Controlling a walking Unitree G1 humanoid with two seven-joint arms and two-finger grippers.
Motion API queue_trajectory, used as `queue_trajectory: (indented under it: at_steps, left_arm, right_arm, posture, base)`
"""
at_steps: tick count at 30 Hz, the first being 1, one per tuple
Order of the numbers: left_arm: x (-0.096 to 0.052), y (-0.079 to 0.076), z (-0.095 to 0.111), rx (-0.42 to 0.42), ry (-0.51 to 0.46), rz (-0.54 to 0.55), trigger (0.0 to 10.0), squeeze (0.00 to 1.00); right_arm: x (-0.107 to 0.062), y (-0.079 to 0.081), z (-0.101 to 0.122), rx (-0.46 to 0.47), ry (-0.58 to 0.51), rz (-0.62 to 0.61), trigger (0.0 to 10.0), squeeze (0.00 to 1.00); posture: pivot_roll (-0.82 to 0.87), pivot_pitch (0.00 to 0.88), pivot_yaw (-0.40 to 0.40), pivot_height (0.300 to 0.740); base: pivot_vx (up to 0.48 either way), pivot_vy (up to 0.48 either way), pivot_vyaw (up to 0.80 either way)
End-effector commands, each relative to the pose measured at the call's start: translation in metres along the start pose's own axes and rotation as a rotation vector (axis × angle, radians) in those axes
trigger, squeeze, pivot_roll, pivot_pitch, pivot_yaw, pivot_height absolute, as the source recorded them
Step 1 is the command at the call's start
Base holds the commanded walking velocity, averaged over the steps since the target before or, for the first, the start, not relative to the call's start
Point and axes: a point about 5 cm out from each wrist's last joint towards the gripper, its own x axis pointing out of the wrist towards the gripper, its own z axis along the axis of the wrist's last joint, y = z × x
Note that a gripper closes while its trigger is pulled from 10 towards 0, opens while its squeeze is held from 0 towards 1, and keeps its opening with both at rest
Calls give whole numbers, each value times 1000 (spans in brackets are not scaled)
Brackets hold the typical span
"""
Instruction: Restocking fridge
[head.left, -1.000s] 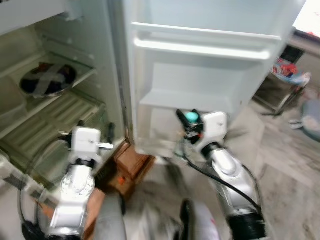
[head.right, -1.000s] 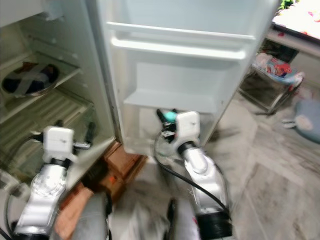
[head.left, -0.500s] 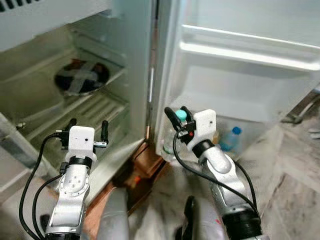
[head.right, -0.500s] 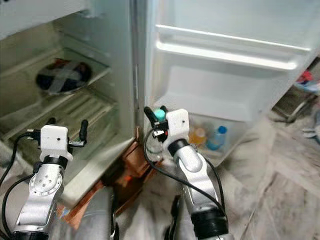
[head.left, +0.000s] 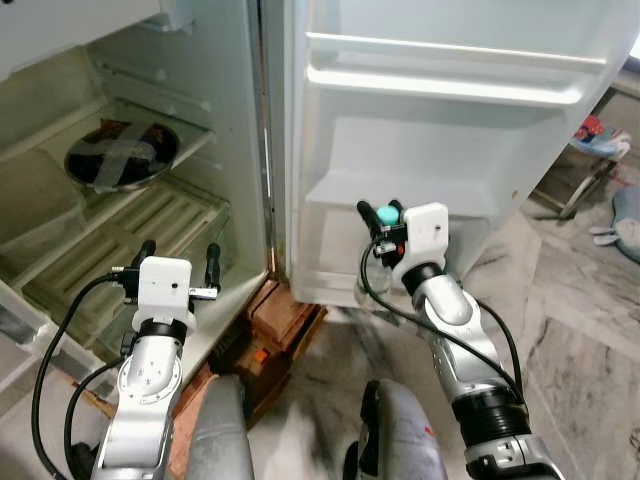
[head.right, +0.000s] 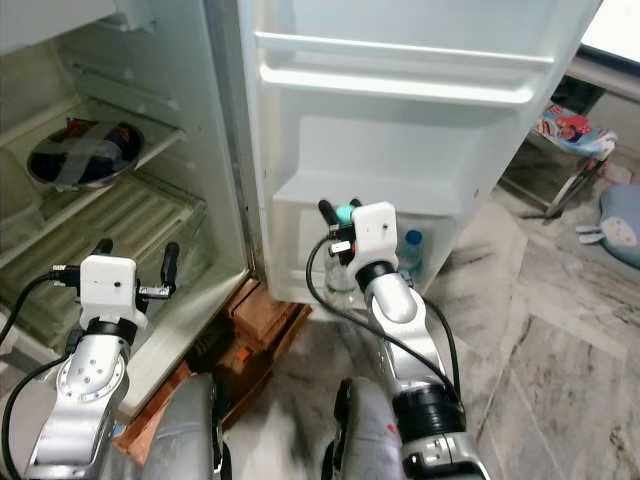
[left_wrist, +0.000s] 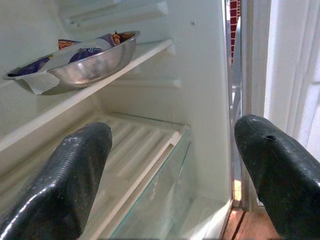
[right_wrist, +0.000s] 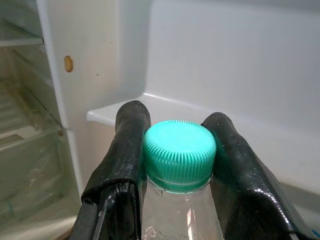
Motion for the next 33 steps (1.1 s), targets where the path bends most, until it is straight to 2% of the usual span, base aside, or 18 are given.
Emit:
queue_trajectory:
  at_steps: [1,7,11,15,19,22,24,28,29,30,33]
  left_arm:
    - [-4,0,3,12,6,-18,10000,0]
    - [-14,5,10,21,9,-19,10000,0]
    - [-18,9,14,26,10,-8,10000,0]
    - [-27,14,19,34,16,1,10000,0]
    - [-28,15,20,36,17,2,10000,0]
    - [-30,16,22,39,21,3,10000,0]
    - [-33,17,24,41,23,1,10000,0]
    - [-35,17,26,42,19,-1,10000,0]
    - [-37,18,28,49,18,-1,10000,0]
    - [-38,18,29,55,18,-2,10000,0]
    - [-38,18,30,63,10,3,10000,0]
  right_arm:
    - [8,7,6,-7,-37,39,10000,0]
    - [24,20,10,-36,-65,115,10000,0]
    - [31,25,12,-80,-78,150,10000,0]
    - [39,23,14,-126,-94,170,10000,0]
    - [40,20,16,-130,-105,168,10000,0]
    - [44,15,18,-187,-113,152,10000,0]
    - [48,16,25,-244,-154,173,10000,0]
    - [57,19,36,-278,-191,168,10000,0]
    - [59,21,41,-272,-225,175,10000,0]
    - [62,22,50,-306,-276,159,10000,0]
    - [64,22,57,-364,-322,141,10000,0]
  posture:
    - [163,130,-51,589]
    - [200,193,-47,549]
    - [220,221,-46,545]
    - [236,247,-45,545]
    - [242,256,-44,535]
    - [250,266,-41,520]
    - [256,272,-37,520]
    - [261,280,-28,520]
    - [263,282,-26,520]
    - [267,287,-25,520]
    - [272,290,-24,520]
  base:
    - [0,0,0]
    - [0,0,0]
    - [0,0,0]
    - [0,0,0]
    - [0,0,0]
    - [0,0,0]
    - [0,0,0]
    - [0,0,0]
    - [0,0,0]
    - [0,0,0]
    - [0,0,0]
